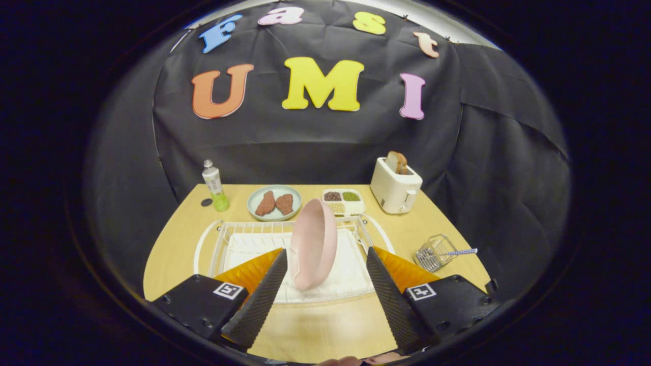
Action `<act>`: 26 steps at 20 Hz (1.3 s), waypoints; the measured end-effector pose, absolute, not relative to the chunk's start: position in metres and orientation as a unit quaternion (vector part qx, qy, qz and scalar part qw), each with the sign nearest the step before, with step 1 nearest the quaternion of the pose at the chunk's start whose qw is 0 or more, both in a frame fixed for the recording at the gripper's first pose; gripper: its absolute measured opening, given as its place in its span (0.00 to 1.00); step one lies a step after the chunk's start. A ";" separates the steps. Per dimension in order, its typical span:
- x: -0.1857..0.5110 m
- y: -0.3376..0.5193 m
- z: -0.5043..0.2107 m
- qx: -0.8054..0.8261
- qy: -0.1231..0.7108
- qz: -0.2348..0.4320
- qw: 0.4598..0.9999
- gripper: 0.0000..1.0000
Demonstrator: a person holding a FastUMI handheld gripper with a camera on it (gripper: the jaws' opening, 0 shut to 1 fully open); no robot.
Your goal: Take the plate from the dish rack, then take the spoon from the basket and place it into the plate.
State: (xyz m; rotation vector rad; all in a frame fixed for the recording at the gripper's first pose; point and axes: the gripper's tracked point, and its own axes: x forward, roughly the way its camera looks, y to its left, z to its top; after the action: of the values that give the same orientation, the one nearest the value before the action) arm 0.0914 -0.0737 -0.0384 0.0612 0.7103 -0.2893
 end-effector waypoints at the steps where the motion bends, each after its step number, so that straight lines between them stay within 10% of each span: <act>1: 0.096 -0.078 -0.040 0.026 0.369 -0.142 0.918 1.00; 12: 0.175 -0.075 -0.095 0.064 0.495 -0.056 0.865 0.94; 26: 0.186 -0.074 -0.124 0.104 0.550 -0.037 0.828 0.40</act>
State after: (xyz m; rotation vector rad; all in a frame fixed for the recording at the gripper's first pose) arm 0.1860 -0.0740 -0.1235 0.2217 1.1674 -0.0787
